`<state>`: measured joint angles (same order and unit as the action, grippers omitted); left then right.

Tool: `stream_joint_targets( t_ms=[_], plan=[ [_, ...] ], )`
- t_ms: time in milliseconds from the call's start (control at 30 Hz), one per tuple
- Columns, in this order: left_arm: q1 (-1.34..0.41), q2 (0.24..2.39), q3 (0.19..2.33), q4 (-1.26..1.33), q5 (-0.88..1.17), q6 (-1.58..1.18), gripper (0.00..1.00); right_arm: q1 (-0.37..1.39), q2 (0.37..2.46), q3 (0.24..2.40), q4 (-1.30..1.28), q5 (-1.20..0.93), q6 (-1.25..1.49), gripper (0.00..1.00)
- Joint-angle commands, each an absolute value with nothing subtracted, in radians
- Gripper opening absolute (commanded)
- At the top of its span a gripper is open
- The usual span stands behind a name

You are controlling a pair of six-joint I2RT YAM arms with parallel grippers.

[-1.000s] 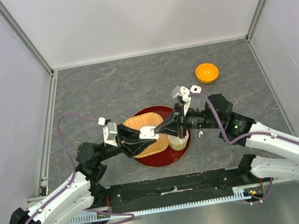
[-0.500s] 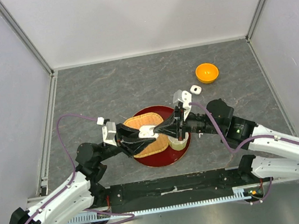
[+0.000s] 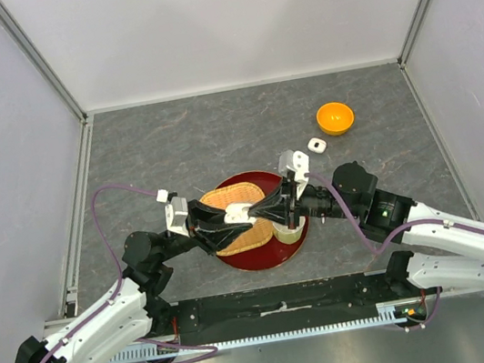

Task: Insert the wireless bluetooth earbuds into the charging case
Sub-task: Place the earbud in the charging case.

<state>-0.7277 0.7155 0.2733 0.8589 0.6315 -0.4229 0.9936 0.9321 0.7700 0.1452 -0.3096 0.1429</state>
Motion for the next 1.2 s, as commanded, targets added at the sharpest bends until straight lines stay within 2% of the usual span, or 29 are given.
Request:
stream_joint_targets(
  t_ms=[0, 167, 267, 467, 767, 933, 1167],
  plan=[
    [-0.741, 0.692, 0.302, 1.029, 0.626, -0.443, 0.02, 1.003, 0.969, 0.749, 0.032, -0.319, 0.104, 0.08],
    [-0.739, 0.687, 0.301, 1.019, 0.618, -0.442, 0.02, 1.003, 0.973, 0.756, 0.008, -0.344, 0.118, 0.13],
    [-0.741, 0.686, 0.299, 1.012, 0.617, -0.442, 0.02, 1.005, 0.974, 0.762, 0.003, -0.359, 0.126, 0.23],
    [-0.741, 0.675, 0.304, 0.970, 0.633, -0.430, 0.02, 1.003, 0.948, 0.775, 0.003, -0.333, 0.129, 0.34],
    [-0.741, 0.655, 0.302, 0.914, 0.638, -0.410, 0.02, 1.003, 0.877, 0.778, 0.009, -0.250, 0.147, 0.46],
    [-0.741, 0.650, 0.298, 0.896, 0.640, -0.403, 0.02, 1.003, 0.845, 0.776, 0.020, -0.193, 0.156, 0.48],
    [-0.739, 0.641, 0.295, 0.839, 0.621, -0.362, 0.02, 1.002, 0.790, 0.778, 0.058, -0.103, 0.196, 0.62]
  ],
)
